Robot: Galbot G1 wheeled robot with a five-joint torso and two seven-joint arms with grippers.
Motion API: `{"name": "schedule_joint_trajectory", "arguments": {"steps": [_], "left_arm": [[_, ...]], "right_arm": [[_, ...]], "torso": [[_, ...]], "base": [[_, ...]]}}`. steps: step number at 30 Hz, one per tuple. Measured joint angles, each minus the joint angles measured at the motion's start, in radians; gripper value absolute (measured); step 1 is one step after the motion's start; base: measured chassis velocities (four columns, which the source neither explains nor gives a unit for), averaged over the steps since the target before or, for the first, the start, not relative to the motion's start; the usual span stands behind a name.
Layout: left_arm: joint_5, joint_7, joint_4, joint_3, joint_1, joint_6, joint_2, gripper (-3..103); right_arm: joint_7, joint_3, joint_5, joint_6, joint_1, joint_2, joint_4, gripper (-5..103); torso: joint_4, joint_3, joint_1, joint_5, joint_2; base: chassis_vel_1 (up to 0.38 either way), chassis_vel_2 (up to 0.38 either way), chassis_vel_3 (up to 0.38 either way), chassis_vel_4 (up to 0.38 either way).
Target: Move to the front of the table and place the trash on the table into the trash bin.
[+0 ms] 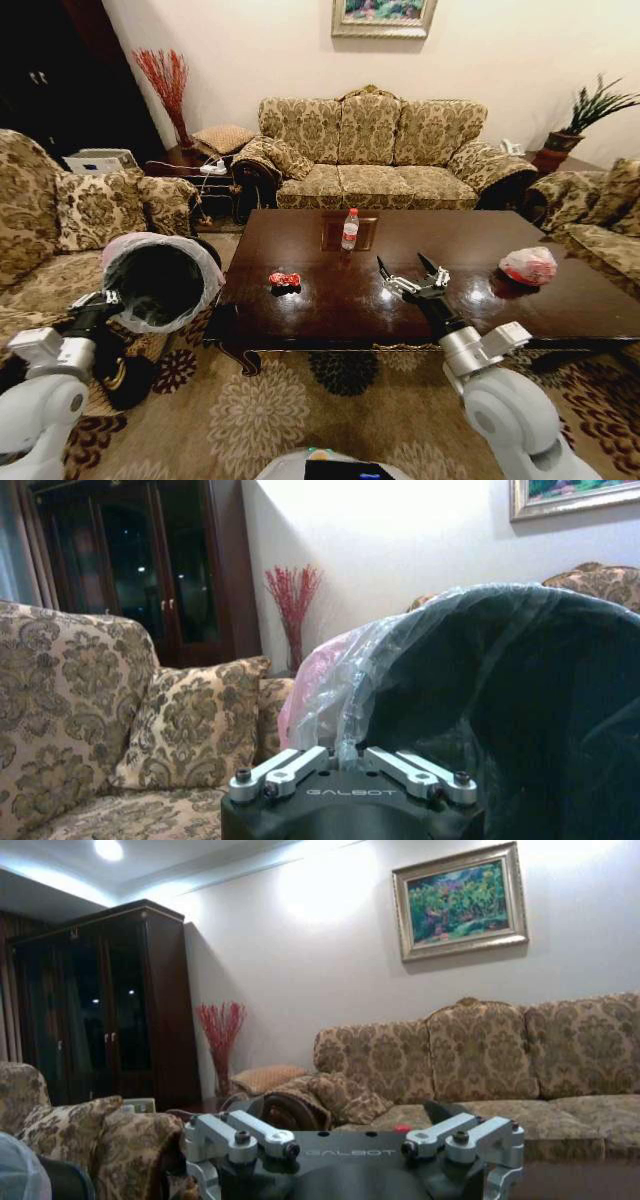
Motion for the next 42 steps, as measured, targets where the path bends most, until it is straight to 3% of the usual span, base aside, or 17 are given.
{"name": "schedule_joint_trajectory", "arguments": {"steps": [3,7,8,11,14,21,24,34,42], "left_arm": [[0.000,0.000,0.000,0.000,0.000,0.000,0.000,0],[0.000,0.000,0.000,0.000,0.000,0.000,0.000,0],[0.000,0.000,0.000,0.000,0.000,0.000,0.000,0],[0.000,0.000,0.000,0.000,0.000,0.000,0.000,0],[0.000,0.000,0.000,0.000,0.000,0.000,0.000,0],[0.000,0.000,0.000,0.000,0.000,0.000,0.000,0],[0.000,0.000,0.000,0.000,0.000,0.000,0.000,0],[0.000,0.000,0.000,0.000,0.000,0.000,0.000,0],[0.000,0.000,0.000,0.000,0.000,0.000,0.000,0]], "right_arm": [[-0.008,-0.004,0.006,-0.002,0.013,-0.017,-0.006,100],[-0.123,-0.045,0.029,0.009,0.078,-0.125,-0.142,100],[-0.123,-0.045,0.029,0.009,0.078,-0.125,-0.142,100],[-0.239,-0.087,0.051,0.026,0.140,-0.230,-0.278,100],[-0.276,-0.100,0.058,0.032,0.160,-0.263,-0.322,100],[-0.285,-0.104,0.059,0.035,0.164,-0.268,-0.332,100],[-0.303,-0.138,0.061,0.043,0.203,-0.270,-0.361,100],[-0.419,-0.395,0.070,0.118,0.492,-0.250,-0.560,100],[-0.428,-0.418,0.070,0.123,0.516,-0.246,-0.581,100]], "torso": [[-0.0002,0.000,0.000,-0.0001,0.000],[0.0003,0.000,0.000,0.0000,0.000],[0.0003,0.000,0.000,0.0000,0.000],[0.0001,0.000,0.000,0.0004,0.000],[0.0002,0.000,0.000,0.0001,0.000],[0.0001,0.000,0.000,-0.0002,0.000],[-0.0003,0.000,0.000,-0.0002,0.000],[0.0007,0.000,0.000,-0.0003,0.000],[-0.0002,0.000,0.000,-0.0003,0.000]], "base": [[0.000,0.000,0.000,0.000],[0.000,0.000,0.000,0.000],[0.000,0.000,0.000,0.000],[0.000,0.000,0.000,0.000],[0.000,0.000,0.000,0.000],[0.000,0.000,0.000,0.000],[0.000,0.000,0.000,0.000],[0.000,0.000,0.000,0.000],[0.000,0.000,0.000,0.000]]}}
